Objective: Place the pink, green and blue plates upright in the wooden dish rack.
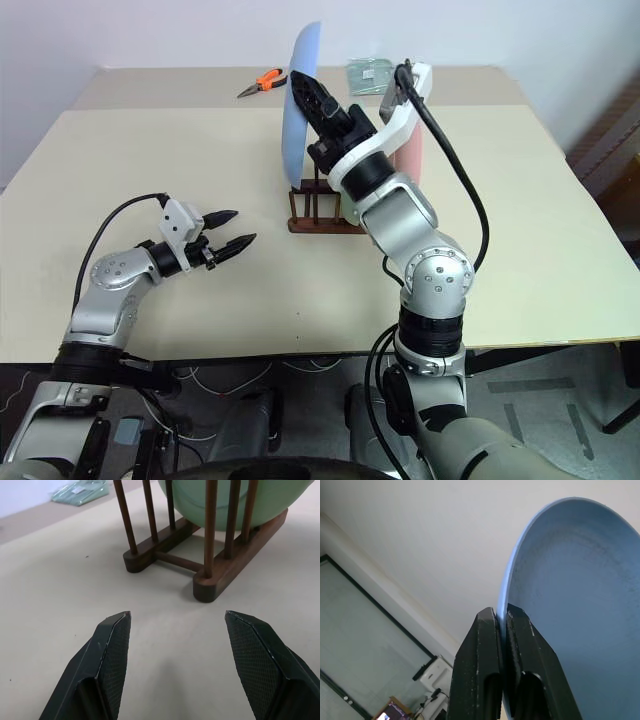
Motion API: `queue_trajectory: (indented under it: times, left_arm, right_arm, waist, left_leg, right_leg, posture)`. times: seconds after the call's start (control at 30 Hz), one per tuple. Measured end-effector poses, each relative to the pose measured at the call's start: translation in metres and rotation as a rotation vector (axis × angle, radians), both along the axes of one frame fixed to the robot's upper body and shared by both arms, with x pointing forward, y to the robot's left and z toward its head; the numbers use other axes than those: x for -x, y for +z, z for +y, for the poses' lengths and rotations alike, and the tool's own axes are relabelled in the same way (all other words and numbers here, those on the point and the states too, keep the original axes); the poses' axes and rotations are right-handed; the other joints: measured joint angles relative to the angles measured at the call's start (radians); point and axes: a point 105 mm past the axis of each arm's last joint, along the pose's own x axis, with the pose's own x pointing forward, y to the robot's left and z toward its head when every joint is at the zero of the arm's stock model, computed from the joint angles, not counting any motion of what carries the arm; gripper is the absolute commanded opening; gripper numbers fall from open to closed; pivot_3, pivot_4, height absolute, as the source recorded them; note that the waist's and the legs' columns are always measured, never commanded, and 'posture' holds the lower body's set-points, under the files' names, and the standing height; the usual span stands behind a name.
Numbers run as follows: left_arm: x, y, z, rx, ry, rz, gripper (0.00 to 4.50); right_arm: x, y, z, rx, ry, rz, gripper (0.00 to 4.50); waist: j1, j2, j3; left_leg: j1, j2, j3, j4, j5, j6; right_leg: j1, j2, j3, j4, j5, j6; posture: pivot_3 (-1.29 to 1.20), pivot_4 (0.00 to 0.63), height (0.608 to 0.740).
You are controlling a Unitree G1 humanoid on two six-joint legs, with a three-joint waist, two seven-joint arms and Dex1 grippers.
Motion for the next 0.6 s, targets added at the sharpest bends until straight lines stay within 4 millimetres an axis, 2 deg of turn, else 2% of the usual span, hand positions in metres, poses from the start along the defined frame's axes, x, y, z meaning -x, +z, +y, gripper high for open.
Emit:
queue_trajectory:
  times: [0.13,0.23,0.33,0.47,0.6]
  left_arm:
    - [0.002,-0.001,0.0,-0.001,-0.001,0.004,3.07]
    - [0.003,-0.003,0.001,-0.001,0.001,0.011,3.07]
    - [0.002,-0.004,0.001,-0.001,0.001,0.012,3.07]
    - [0.002,-0.004,0.001,0.0,0.001,0.012,3.07]
    - [0.003,-0.004,0.001,0.0,0.001,0.012,3.07]
  right_arm:
    - [-0.009,-0.01,0.001,0.014,-0.008,0.057,0.05]
    - [-0.02,-0.027,0.003,0.055,-0.016,0.141,0.05]
    - [-0.028,-0.039,0.003,0.095,-0.025,0.183,1.01]
    - [-0.034,-0.042,-0.001,0.158,-0.062,0.173,2.96]
    - [-0.036,-0.024,-0.006,0.245,-0.111,0.071,2.96]
  waist:
    - [0.0,0.0,0.0]
    - [0.0,0.0,0.0]
    - [0.0,0.0,0.0]
    - [0.0,0.0,0.0]
    - [0.0,0.0,0.0]
  left_leg:
    - [0.0,0.0,0.0,0.0,0.0,0.0]
    - [0.0,0.0,0.0,0.0,0.0,0.0]
    - [0.0,0.0,0.0,0.0,0.0,0.0]
    - [0.0,0.0,0.0,0.0,0.0,0.0]
    - [0.0,0.0,0.0,0.0,0.0,0.0]
  right_leg:
    - [0.0,0.0,0.0,0.0,0.0,0.0]
    - [0.0,0.0,0.0,0.0,0.0,0.0]
    - [0.0,0.0,0.0,0.0,0.0,0.0]
    - [0.0,0.0,0.0,0.0,0.0,0.0]
    - [0.0,0.0,0.0,0.0,0.0,0.0]
  posture:
    - [0.0,0.15,0.732]
    - [0.0,0.15,0.732]
    - [0.0,0.15,0.732]
    - [0.0,0.15,0.732]
    - [0.0,0.15,0.732]
